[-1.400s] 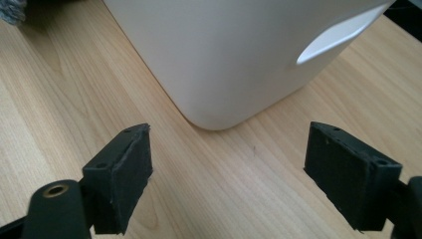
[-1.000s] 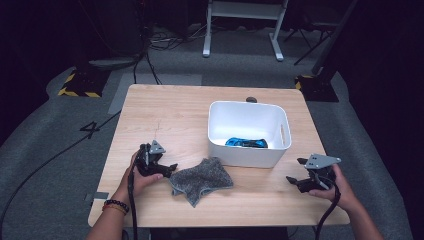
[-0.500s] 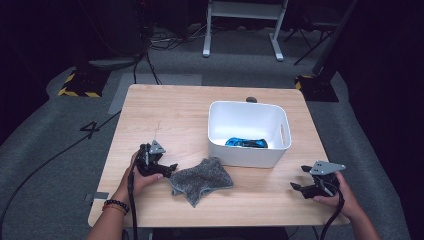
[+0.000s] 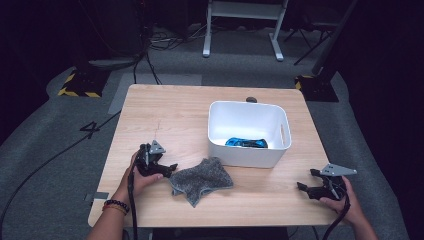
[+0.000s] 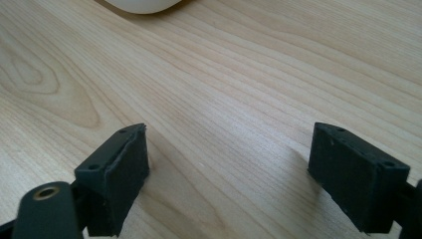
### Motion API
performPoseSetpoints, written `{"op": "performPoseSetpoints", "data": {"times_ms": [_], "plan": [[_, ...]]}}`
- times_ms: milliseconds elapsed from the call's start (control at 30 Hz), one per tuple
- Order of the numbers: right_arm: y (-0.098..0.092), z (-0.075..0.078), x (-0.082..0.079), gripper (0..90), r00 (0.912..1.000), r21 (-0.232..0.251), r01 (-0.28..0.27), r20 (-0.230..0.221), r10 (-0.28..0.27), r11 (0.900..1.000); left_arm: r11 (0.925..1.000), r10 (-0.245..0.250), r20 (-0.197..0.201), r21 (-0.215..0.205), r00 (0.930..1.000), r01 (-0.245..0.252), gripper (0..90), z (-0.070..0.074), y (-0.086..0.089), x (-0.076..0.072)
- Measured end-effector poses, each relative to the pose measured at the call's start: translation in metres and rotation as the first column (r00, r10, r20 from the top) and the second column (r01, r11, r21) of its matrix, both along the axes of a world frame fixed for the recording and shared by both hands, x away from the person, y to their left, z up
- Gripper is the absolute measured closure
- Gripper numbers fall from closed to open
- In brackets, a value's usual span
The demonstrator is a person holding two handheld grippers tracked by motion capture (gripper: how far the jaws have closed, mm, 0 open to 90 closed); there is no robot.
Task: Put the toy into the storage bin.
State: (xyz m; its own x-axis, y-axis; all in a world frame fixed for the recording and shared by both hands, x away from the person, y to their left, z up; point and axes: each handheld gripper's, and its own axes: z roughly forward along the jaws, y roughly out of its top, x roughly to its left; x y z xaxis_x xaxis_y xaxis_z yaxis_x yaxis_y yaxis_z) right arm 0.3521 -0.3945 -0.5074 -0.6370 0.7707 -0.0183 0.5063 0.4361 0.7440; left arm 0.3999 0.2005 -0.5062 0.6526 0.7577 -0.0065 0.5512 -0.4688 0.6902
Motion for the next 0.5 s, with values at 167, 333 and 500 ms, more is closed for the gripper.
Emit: {"op": "performPoseSetpoints", "data": {"times_ms": [167, 333, 500], "plan": [[-0.0005, -0.0002, 0.0008, 16.0, 1.0, 0.003, 0.0, -0.005, 0.0, 1.0, 1.0, 0.001, 0.0, 0.002, 1.0, -0.001, 13.3, 0.0001, 0.0, -0.0002], [-0.0005, -0.0002, 0.0007, 16.0, 1.0, 0.003, 0.0, -0.005, 0.0, 1.0, 1.0, 0.001, 0.0, 0.002, 1.0, -0.001, 13.3, 0.0, 0.0, -0.0002], [-0.0005, -0.0002, 0.0006, 16.0, 1.0, 0.004, 0.001, -0.005, -0.001, 1.0, 1.0, 0.0, 0.0, 0.003, 1.0, 0.0, 13.3, 0.0001, 0.0, -0.0003]]}}
